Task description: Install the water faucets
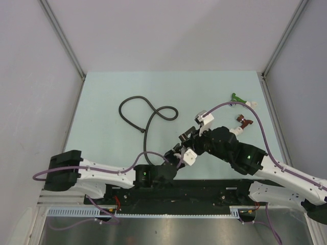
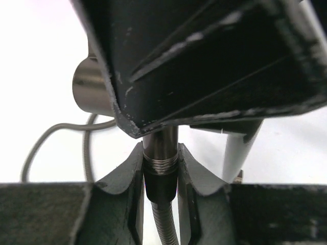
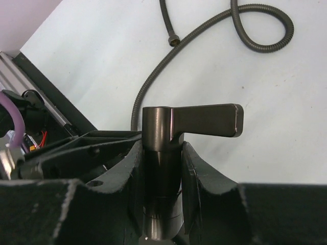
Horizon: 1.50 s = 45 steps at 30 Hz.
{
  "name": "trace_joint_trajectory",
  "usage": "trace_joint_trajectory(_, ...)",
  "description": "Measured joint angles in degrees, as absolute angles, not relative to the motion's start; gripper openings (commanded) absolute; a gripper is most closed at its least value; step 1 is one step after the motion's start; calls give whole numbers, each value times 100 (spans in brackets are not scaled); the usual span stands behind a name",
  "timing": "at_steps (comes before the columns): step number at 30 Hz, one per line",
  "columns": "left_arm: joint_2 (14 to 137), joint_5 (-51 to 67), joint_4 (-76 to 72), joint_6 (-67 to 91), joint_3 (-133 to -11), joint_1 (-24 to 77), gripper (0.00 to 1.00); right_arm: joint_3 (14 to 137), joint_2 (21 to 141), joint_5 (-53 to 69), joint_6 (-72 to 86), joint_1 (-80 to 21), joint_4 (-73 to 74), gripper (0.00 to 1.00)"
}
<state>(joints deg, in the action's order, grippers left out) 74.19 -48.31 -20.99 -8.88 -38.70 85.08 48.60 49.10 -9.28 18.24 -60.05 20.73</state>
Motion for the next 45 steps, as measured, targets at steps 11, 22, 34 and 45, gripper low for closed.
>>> trace_joint_trajectory(11,8589,-6639,-3900,-2646,-4042,8932,41,4860,4862,-1144,1984,-6005,2119,0)
trace_joint_trajectory(22,7284,-5516,-3570,-1752,-3903,8871,80,4856,4383,-1146,1728,-5913,2338,0)
trace_joint_trajectory(34,5225,-1295,-2659,36,-3055,7035,87,4856,3966,-548,1227,-5524,2528,0)
trace_joint_trajectory(45,5341,2320,-2724,1208,-2893,5649,84,4856,3979,349,899,-5524,2499,0)
